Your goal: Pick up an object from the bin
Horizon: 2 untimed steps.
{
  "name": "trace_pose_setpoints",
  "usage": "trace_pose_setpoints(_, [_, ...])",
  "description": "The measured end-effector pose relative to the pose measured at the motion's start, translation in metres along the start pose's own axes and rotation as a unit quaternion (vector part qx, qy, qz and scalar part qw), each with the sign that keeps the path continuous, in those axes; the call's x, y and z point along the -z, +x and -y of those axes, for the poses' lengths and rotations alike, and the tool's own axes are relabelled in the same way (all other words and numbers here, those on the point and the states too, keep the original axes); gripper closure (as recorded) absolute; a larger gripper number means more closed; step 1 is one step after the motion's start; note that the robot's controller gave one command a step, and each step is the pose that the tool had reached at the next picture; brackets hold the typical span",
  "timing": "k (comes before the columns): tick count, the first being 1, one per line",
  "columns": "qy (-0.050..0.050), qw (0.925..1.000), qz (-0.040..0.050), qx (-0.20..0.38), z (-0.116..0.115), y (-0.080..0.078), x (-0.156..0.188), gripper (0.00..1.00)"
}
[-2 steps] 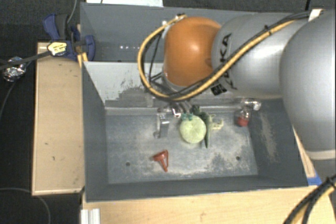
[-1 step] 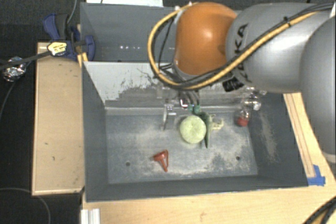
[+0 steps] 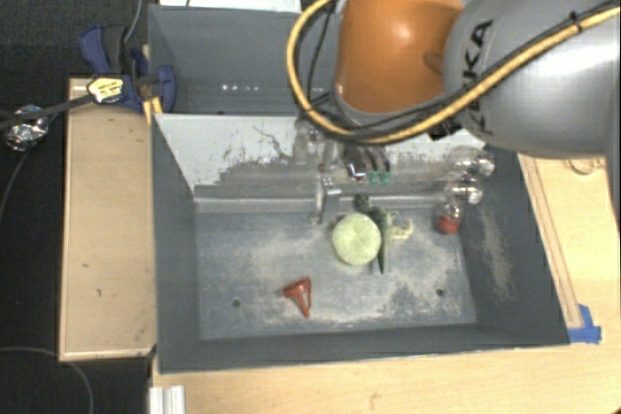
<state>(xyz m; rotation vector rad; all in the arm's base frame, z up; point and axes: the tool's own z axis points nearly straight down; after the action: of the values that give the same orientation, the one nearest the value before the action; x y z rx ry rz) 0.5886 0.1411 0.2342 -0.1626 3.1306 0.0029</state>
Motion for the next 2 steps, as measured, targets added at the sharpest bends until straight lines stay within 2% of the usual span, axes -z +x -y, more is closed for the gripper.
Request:
trace_pose_setpoints(1, [-0.001, 0.9992, 0.0014, 0.041, 0.052, 0.005, -0.027, 0.00])
trace_pose_setpoints(2, [0.000, 0.9986, -0.0052, 0.053, 0.072, 0.014, -0.001, 0.00])
